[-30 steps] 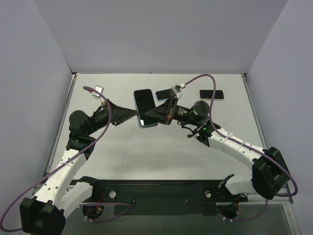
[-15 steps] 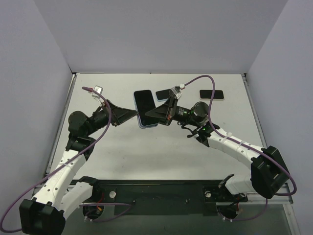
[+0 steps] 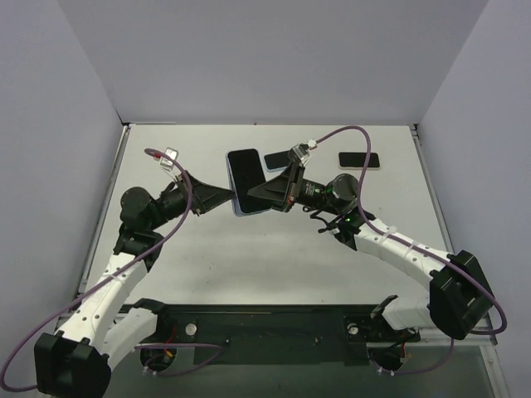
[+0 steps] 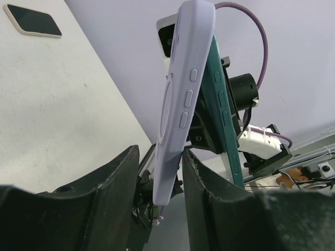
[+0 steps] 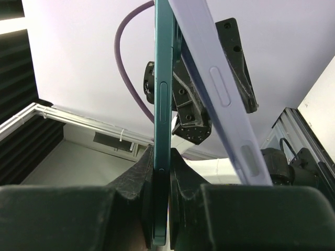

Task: Take the phone out of the phone case
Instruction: Remove the phone case from the phone, then place the phone case at the center of the board.

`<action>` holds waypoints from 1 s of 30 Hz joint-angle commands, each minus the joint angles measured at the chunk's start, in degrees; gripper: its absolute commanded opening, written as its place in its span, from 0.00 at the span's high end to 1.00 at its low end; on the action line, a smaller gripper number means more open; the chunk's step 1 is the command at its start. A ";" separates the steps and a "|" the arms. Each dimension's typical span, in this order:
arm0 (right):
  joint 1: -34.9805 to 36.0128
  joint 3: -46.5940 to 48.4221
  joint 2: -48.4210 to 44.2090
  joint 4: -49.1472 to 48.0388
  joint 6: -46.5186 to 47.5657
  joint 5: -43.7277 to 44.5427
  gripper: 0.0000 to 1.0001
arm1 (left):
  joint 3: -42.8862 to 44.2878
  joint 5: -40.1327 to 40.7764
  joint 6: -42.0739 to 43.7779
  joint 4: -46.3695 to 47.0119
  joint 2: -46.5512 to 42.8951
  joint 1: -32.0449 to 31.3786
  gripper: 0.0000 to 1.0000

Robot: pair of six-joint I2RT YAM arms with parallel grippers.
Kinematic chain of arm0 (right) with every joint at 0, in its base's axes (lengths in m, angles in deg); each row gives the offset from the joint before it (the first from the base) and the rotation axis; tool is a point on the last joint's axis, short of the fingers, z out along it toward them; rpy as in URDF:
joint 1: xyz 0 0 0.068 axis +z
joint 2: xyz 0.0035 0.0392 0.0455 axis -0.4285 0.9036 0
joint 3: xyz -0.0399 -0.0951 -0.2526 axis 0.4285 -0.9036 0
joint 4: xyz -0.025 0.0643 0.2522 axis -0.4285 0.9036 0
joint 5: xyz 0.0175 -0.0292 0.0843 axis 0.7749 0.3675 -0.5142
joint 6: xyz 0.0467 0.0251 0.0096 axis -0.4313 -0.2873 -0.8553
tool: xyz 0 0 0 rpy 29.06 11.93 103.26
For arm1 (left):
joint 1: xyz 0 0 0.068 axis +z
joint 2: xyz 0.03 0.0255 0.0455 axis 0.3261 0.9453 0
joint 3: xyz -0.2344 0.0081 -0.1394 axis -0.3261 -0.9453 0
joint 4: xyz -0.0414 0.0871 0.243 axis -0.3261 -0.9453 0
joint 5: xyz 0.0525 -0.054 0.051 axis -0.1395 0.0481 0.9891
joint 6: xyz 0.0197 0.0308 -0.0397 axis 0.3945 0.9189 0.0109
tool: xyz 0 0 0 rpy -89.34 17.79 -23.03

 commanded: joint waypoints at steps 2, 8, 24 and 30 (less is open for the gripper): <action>1.75 2.61 -2.93 -3.17 3.49 -0.55 1.00 | 3.63 1.52 0.76 0.98 2.15 -1.80 0.54; 2.46 2.87 -3.89 2.00 7.08 -0.11 1.00 | 6.88 5.01 2.95 -5.33 3.82 -2.51 0.89; 0.88 10.08 -17.16 63.71 44.88 19.49 1.00 | -5.04 55.21 -21.27 -21.51 9.24 4.17 1.00; -0.88 6.75 -22.61 67.14 47.78 20.10 1.00 | -4.02 61.01 -23.25 -7.40 24.62 10.93 1.00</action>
